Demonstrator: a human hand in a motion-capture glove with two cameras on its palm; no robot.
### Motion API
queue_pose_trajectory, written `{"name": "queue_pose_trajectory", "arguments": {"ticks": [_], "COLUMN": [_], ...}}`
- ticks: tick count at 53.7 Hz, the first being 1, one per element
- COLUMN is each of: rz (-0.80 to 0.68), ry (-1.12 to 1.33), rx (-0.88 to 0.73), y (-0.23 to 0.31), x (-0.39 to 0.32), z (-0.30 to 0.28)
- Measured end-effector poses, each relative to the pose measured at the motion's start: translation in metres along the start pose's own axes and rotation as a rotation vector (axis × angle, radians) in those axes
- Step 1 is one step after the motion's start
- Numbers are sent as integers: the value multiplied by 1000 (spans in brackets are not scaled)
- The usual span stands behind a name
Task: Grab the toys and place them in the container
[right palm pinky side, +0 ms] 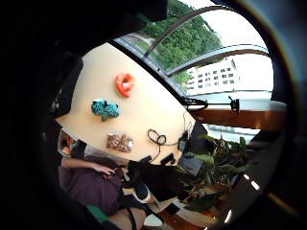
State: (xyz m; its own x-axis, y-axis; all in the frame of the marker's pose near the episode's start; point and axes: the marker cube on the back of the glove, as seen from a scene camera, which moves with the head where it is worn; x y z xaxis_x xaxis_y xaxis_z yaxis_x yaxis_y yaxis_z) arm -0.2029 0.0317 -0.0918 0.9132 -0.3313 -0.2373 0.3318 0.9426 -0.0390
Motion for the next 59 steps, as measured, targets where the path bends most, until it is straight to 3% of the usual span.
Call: {"name": "queue_pose_trajectory", "arguments": {"ticks": [10,21,27,32,45,59], "rz": [104,152,-6,129,10,-81], "ry": [36,33,39,25,-123,-58], "rx": [-40,-104,-162,-230,-397,-149], "y": [71,108,123,124,157,161], "x": [77,119,120,104,56,47], "z": [16,74,152,230,381,393]}}
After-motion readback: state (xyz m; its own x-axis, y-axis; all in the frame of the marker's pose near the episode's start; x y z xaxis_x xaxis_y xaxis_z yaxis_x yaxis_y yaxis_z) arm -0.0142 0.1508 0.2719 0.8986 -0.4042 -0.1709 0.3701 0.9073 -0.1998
